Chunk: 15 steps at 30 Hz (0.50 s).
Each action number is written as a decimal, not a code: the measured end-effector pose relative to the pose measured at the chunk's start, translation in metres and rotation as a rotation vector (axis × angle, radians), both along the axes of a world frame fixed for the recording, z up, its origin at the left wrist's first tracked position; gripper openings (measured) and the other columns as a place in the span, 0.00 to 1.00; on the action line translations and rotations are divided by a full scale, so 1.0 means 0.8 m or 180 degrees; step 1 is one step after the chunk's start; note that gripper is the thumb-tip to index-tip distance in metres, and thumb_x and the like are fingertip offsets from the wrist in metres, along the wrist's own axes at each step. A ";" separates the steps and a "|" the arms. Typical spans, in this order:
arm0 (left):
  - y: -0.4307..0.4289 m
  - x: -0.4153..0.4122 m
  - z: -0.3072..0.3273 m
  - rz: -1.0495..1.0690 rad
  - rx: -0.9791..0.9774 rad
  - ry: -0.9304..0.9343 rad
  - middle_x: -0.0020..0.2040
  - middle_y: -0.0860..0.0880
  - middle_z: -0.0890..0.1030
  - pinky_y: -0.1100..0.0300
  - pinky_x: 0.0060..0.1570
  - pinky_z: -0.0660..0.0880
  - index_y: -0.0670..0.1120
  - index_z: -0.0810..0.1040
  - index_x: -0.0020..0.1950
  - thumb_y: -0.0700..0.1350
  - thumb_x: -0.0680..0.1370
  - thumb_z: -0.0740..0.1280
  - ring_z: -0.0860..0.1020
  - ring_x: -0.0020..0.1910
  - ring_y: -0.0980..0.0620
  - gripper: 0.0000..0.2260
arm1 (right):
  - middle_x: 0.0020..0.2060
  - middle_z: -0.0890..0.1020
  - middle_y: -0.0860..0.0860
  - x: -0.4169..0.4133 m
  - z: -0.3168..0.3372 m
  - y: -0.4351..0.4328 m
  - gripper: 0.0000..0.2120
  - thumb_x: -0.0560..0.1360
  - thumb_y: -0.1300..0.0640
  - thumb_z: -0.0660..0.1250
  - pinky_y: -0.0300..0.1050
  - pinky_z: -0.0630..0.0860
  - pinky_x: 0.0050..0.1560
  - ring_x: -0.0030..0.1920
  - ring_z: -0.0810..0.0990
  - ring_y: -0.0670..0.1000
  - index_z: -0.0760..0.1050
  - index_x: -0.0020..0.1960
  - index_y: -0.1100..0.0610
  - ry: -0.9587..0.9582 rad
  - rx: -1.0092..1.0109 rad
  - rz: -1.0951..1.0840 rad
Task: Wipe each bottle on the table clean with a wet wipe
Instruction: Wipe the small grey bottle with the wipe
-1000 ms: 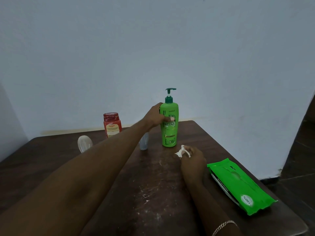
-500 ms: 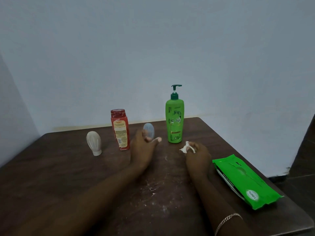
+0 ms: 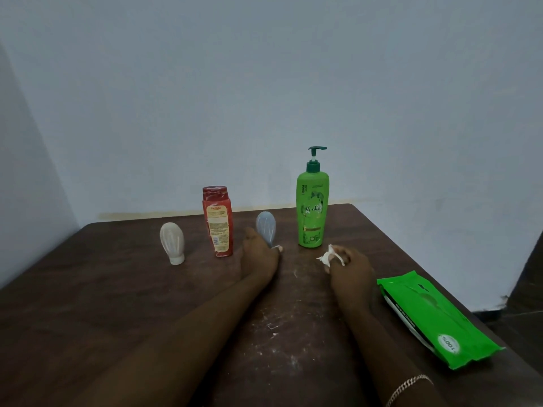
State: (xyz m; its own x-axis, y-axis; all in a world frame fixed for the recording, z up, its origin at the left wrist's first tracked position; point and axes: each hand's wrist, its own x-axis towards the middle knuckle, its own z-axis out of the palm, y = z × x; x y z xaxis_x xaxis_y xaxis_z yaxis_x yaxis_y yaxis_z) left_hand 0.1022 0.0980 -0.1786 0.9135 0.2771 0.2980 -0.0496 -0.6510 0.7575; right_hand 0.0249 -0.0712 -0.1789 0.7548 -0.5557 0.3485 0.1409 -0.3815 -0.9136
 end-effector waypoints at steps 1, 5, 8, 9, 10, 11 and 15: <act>-0.002 0.001 0.002 0.0034 0.0072 0.0041 0.60 0.44 0.78 0.48 0.48 0.82 0.44 0.66 0.63 0.48 0.73 0.77 0.80 0.54 0.44 0.27 | 0.47 0.86 0.49 0.001 -0.001 0.000 0.11 0.74 0.60 0.69 0.40 0.75 0.46 0.45 0.81 0.47 0.83 0.55 0.52 0.0009 0.0009 0.0018; -0.006 0.005 0.006 0.0218 0.0299 0.0157 0.61 0.43 0.78 0.46 0.51 0.81 0.44 0.67 0.65 0.49 0.73 0.76 0.80 0.56 0.43 0.26 | 0.45 0.86 0.47 0.004 -0.006 -0.002 0.10 0.73 0.59 0.69 0.46 0.80 0.50 0.44 0.84 0.47 0.84 0.52 0.49 0.0044 0.0103 0.0138; -0.007 0.003 0.008 0.0250 0.0386 0.0212 0.61 0.43 0.78 0.46 0.52 0.81 0.44 0.68 0.64 0.48 0.75 0.74 0.79 0.58 0.43 0.23 | 0.44 0.86 0.45 0.001 -0.004 -0.001 0.10 0.73 0.60 0.69 0.41 0.80 0.46 0.43 0.83 0.45 0.84 0.50 0.48 0.0074 0.0044 0.0200; -0.006 0.000 0.009 0.0237 0.0403 0.0207 0.61 0.43 0.78 0.47 0.52 0.81 0.44 0.69 0.64 0.48 0.75 0.73 0.79 0.57 0.43 0.22 | 0.44 0.86 0.45 -0.001 -0.001 -0.001 0.11 0.73 0.61 0.69 0.37 0.78 0.43 0.42 0.83 0.44 0.85 0.50 0.48 0.0088 0.0025 0.0215; -0.006 -0.002 0.007 0.0219 0.0432 0.0177 0.60 0.43 0.78 0.48 0.51 0.80 0.43 0.69 0.64 0.49 0.76 0.73 0.79 0.57 0.44 0.22 | 0.43 0.86 0.45 -0.003 0.001 0.000 0.11 0.73 0.61 0.69 0.32 0.75 0.40 0.42 0.82 0.43 0.85 0.50 0.49 0.0100 0.0009 0.0228; -0.005 -0.006 0.006 0.0183 0.0446 0.0148 0.59 0.44 0.78 0.49 0.49 0.80 0.43 0.69 0.63 0.49 0.76 0.73 0.79 0.56 0.44 0.21 | 0.43 0.86 0.44 -0.004 0.003 0.000 0.11 0.73 0.61 0.68 0.30 0.72 0.39 0.42 0.82 0.42 0.85 0.50 0.49 0.0112 0.0005 0.0252; 0.010 -0.025 -0.003 -0.0091 0.0177 -0.0089 0.57 0.48 0.80 0.52 0.44 0.81 0.45 0.71 0.64 0.52 0.74 0.74 0.80 0.51 0.50 0.23 | 0.41 0.86 0.43 -0.007 0.005 0.000 0.12 0.70 0.60 0.68 0.34 0.74 0.38 0.41 0.82 0.41 0.85 0.48 0.48 0.0107 -0.0015 0.0366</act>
